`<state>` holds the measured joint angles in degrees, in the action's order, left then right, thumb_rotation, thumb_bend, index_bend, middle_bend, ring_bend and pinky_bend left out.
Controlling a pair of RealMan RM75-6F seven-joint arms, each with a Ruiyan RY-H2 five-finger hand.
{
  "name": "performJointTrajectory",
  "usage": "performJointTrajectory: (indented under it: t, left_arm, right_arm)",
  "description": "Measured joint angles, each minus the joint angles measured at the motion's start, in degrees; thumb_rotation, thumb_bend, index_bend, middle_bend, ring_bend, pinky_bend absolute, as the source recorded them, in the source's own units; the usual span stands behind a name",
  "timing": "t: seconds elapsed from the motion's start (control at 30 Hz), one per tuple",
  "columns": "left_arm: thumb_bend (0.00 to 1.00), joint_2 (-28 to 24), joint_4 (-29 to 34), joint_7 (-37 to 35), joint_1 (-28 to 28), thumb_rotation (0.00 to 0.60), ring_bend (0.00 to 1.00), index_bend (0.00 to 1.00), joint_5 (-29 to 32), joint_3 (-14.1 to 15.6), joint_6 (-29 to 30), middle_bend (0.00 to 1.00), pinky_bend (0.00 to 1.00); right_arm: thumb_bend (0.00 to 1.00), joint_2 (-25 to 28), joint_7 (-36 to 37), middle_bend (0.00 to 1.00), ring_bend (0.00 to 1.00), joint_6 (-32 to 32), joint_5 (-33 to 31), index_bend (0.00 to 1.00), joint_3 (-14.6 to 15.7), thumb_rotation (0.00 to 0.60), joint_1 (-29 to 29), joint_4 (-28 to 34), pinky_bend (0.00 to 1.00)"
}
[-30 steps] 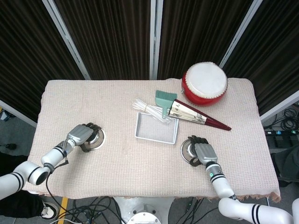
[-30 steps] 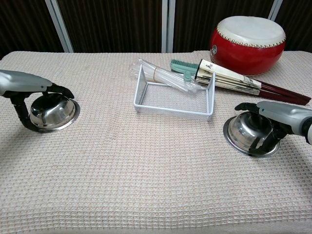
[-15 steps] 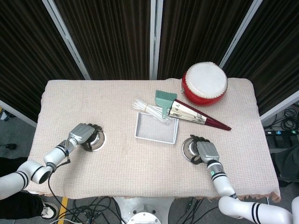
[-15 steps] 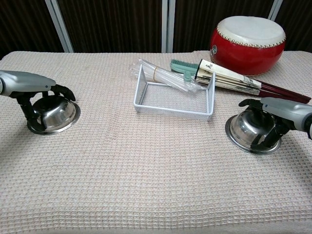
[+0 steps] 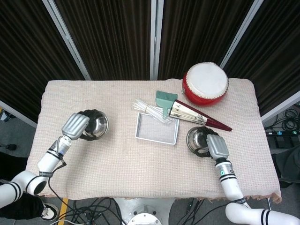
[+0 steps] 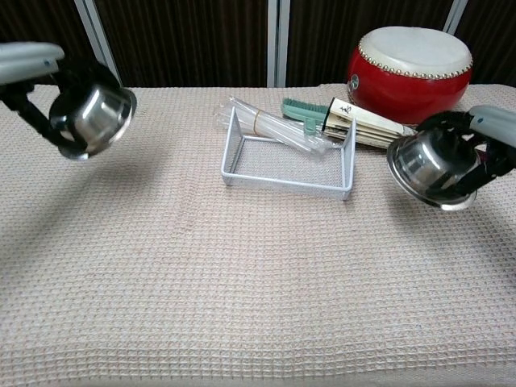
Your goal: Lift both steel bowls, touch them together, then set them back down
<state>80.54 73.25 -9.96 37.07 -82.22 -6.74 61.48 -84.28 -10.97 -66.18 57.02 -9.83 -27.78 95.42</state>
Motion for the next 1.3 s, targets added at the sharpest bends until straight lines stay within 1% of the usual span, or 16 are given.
performJointTrajectory:
  t: [0.03, 0.1, 0.17, 0.2, 0.27, 0.3, 0.37, 0.4, 0.53, 0.6, 0.73, 0.83, 0.97, 1.1, 1.2, 1.3]
  left_arm:
    - [0.10, 0.1, 1.9, -1.8, -1.1, 0.600, 0.43, 0.39, 0.1, -1.1, 3.9, 0.44, 0.57]
    - [0.10, 0.3, 5.3, -5.7, -2.4, 0.600, 0.44, 0.39, 0.4, -2.7, 8.9, 0.44, 0.57]
    - [0.10, 0.5, 9.3, -10.6, -3.6, 0.600, 0.43, 0.39, 0.9, -4.2, 12.0, 0.44, 0.57]
    - [0.10, 0.8, 12.2, -14.1, -4.3, 0.600, 0.43, 0.39, 1.5, -5.2, 13.0, 0.44, 0.57]
    - [0.10, 1.6, 17.4, -20.0, -5.3, 0.600, 0.43, 0.39, 2.5, -7.0, 14.1, 0.44, 0.57]
    - [0.10, 2.1, 19.3, -21.9, -5.6, 0.600, 0.43, 0.39, 2.8, -7.6, 14.4, 0.44, 0.57]
    - [0.10, 4.0, 22.2, -24.5, -6.1, 0.600, 0.43, 0.40, 3.6, -9.0, 15.3, 0.44, 0.57]
    - [0.10, 4.8, 23.0, -25.0, -6.1, 0.600, 0.43, 0.40, 3.9, -9.5, 15.5, 0.44, 0.57]
    - [0.10, 9.6, 24.7, -25.3, -5.5, 0.600, 0.43, 0.40, 4.3, -10.5, 15.6, 0.44, 0.57]
    - [0.10, 12.4, 24.8, -25.0, -4.7, 0.600, 0.43, 0.40, 4.3, -10.8, 15.5, 0.44, 0.56]
    - [0.10, 16.9, 24.1, -24.7, -4.4, 0.600, 0.44, 0.40, 3.8, -10.6, 16.9, 0.44, 0.56]
    - [0.10, 19.5, 22.9, -24.3, -4.1, 0.600, 0.43, 0.40, 3.4, -10.4, 17.3, 0.44, 0.56]
    - [0.10, 21.9, 20.7, -22.7, -3.1, 0.600, 0.43, 0.40, 2.8, -10.2, 16.7, 0.44, 0.56]
    - [0.10, 22.2, 19.6, -20.9, -2.7, 0.600, 0.43, 0.40, 2.5, -10.8, 16.5, 0.44, 0.56]
    - [0.10, 21.5, 19.7, -20.7, -3.2, 0.600, 0.43, 0.40, 2.4, -11.3, 17.2, 0.44, 0.56]
    - [0.10, 21.4, 20.3, -21.2, -3.1, 0.600, 0.43, 0.40, 3.6, -12.6, 16.7, 0.44, 0.56]
  right_arm:
    - [0.24, 0.0, 2.5, 0.35, 0.26, -1.1, 2.1, 0.30, -0.3, 0.600, 0.5, -0.1, 0.31]
    - [0.27, -0.3, 9.1, 0.35, 0.26, -3.8, 7.6, 0.30, -0.8, 0.600, 1.3, -0.8, 0.31]
    - [0.28, -1.1, 15.5, 0.35, 0.27, -6.6, 12.4, 0.31, -1.2, 0.600, 1.9, -2.1, 0.32]
    - [0.28, -2.0, 20.0, 0.36, 0.27, -8.7, 15.5, 0.31, -1.6, 0.600, 2.1, -3.3, 0.33]
    - [0.28, -4.0, 26.9, 0.36, 0.28, -11.7, 19.6, 0.32, -2.2, 0.600, 2.3, -5.4, 0.34]
    - [0.28, -5.7, 31.3, 0.36, 0.28, -13.5, 21.8, 0.32, -2.7, 0.600, 2.2, -6.7, 0.34]
    - [0.29, -8.5, 37.6, 0.36, 0.28, -15.5, 24.2, 0.32, -3.6, 0.600, 1.9, -8.4, 0.35]
    - [0.29, -10.3, 41.6, 0.36, 0.28, -16.2, 25.3, 0.32, -4.2, 0.600, 1.5, -9.3, 0.35]
    - [0.29, -16.3, 52.1, 0.37, 0.28, -15.6, 26.3, 0.32, -6.7, 0.600, -1.1, -11.6, 0.35]
    - [0.29, -19.1, 55.4, 0.37, 0.28, -13.9, 26.1, 0.32, -8.2, 0.600, -3.2, -12.5, 0.35]
    - [0.29, -21.1, 59.5, 0.37, 0.29, -11.5, 25.3, 0.32, -9.9, 0.600, -5.3, -12.7, 0.36]
    - [0.30, -22.1, 62.9, 0.37, 0.29, -8.8, 24.6, 0.32, -10.8, 0.600, -6.9, -12.3, 0.36]
    - [0.32, -22.9, 66.5, 0.37, 0.29, -4.8, 23.9, 0.32, -11.1, 0.600, -8.8, -11.7, 0.37]
    - [0.33, -22.4, 71.0, 0.37, 0.29, -1.5, 23.2, 0.32, -10.9, 0.600, -9.7, -10.9, 0.37]
    - [0.33, -21.2, 73.4, 0.38, 0.30, -1.1, 23.1, 0.33, -10.8, 0.600, -9.4, -10.4, 0.38]
    - [0.33, -20.1, 75.9, 0.38, 0.30, -1.0, 23.2, 0.33, -10.7, 0.600, -8.9, -9.9, 0.38]
